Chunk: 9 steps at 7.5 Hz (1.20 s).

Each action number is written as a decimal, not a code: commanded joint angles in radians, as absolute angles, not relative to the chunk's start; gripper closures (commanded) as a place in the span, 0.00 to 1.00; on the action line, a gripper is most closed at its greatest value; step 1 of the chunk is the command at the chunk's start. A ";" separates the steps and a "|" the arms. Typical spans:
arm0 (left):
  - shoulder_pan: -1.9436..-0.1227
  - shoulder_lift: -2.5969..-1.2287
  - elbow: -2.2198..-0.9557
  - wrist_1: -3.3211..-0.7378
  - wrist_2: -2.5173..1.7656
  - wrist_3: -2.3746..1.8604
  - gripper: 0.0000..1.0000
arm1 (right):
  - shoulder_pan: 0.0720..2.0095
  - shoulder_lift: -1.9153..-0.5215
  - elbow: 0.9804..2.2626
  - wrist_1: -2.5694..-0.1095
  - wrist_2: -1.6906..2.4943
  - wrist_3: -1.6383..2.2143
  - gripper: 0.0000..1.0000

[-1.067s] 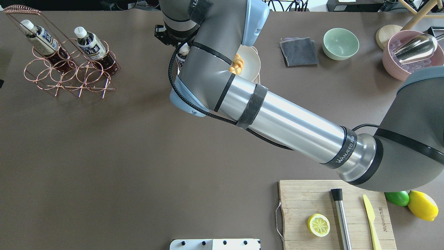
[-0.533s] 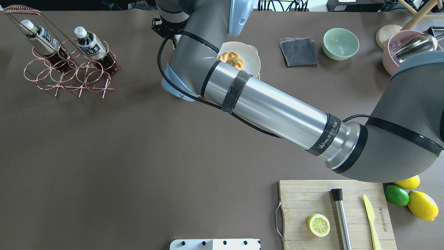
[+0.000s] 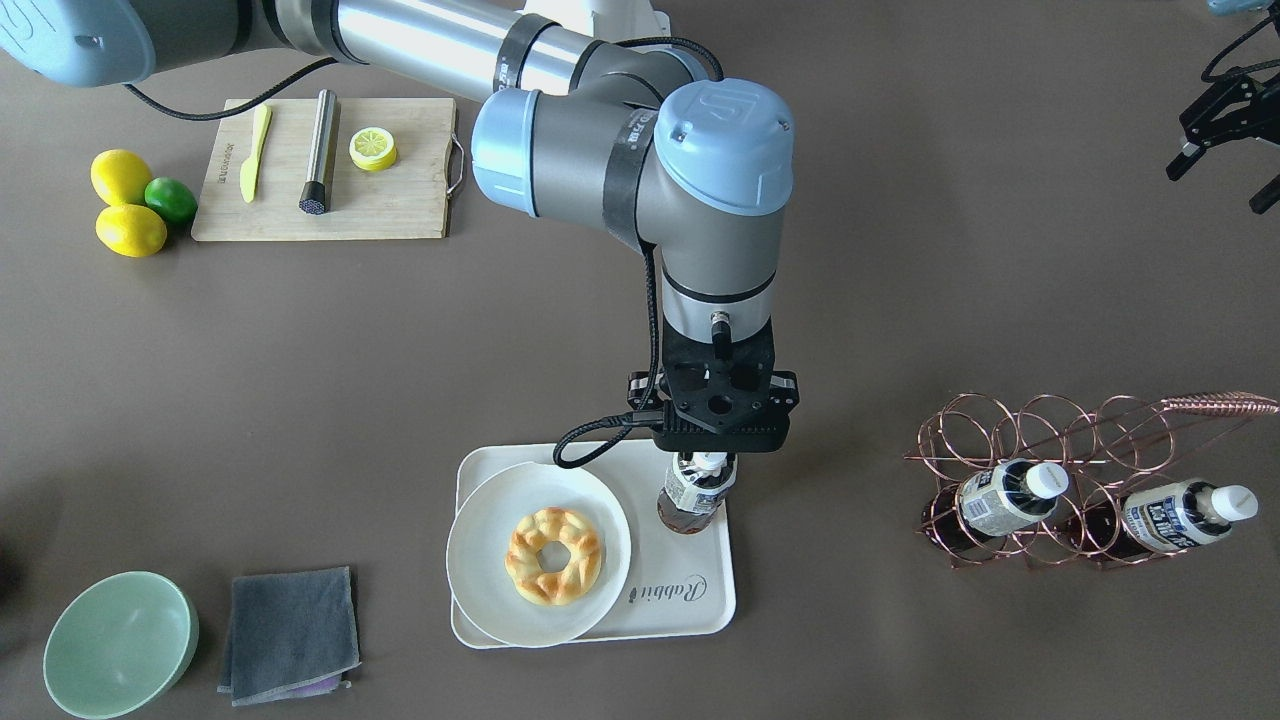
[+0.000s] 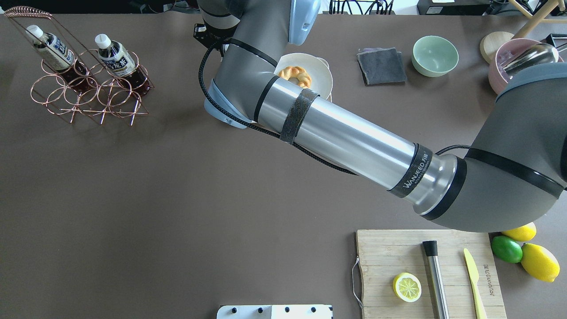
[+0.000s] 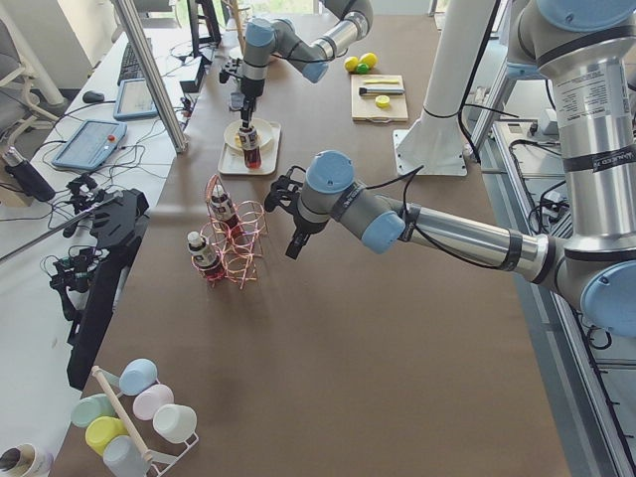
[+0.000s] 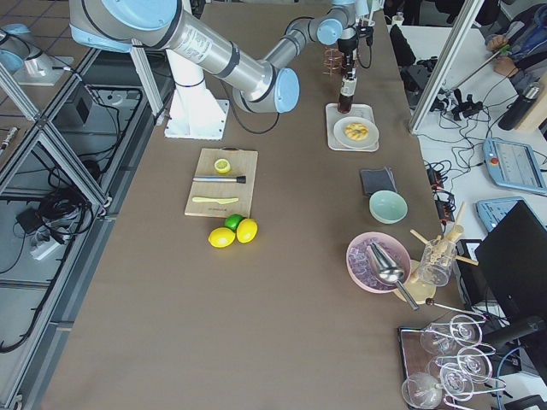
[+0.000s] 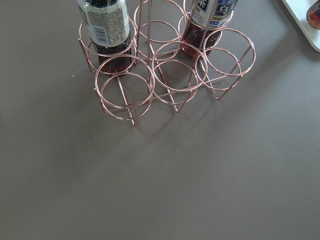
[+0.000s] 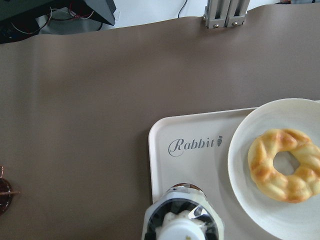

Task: Place tea on tray
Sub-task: 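Lift the bottle with the right gripper and carry it onto the tray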

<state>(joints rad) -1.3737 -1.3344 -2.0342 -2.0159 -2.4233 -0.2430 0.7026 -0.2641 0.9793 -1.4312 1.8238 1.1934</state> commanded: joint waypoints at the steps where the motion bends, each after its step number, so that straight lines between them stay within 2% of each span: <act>1: -1.394 -1.327 -2.036 -2.023 -2.424 -0.244 0.04 | 0.703 -0.271 0.979 -1.433 1.821 1.193 1.00; 2: -1.394 -1.327 -2.036 -2.023 -2.424 -0.244 0.04 | 0.703 -0.270 0.979 -1.433 1.821 1.193 1.00; 3: -1.394 -1.327 -2.034 -2.023 -2.424 -0.244 0.04 | 0.703 -0.270 0.979 -1.431 1.822 1.193 0.53; 4: -1.394 -1.328 -2.033 -2.022 -2.424 -0.244 0.04 | 0.703 -0.271 0.979 -1.431 1.822 1.192 0.15; 5: -1.394 -1.330 -2.029 -2.022 -2.424 -0.244 0.04 | 0.703 -0.273 0.985 -1.433 1.822 1.195 0.00; 6: -1.394 -1.333 -2.029 -2.020 -2.424 -0.245 0.04 | 0.706 -0.273 1.008 -1.443 1.827 1.193 0.00; 7: -1.396 -1.330 -2.029 -2.019 -2.425 -0.245 0.04 | 0.724 -0.322 1.093 -1.486 1.873 1.190 0.00; 9: -1.404 -1.333 -2.025 -1.991 -2.439 -0.253 0.04 | 0.820 -0.511 1.379 -1.624 2.001 1.070 0.00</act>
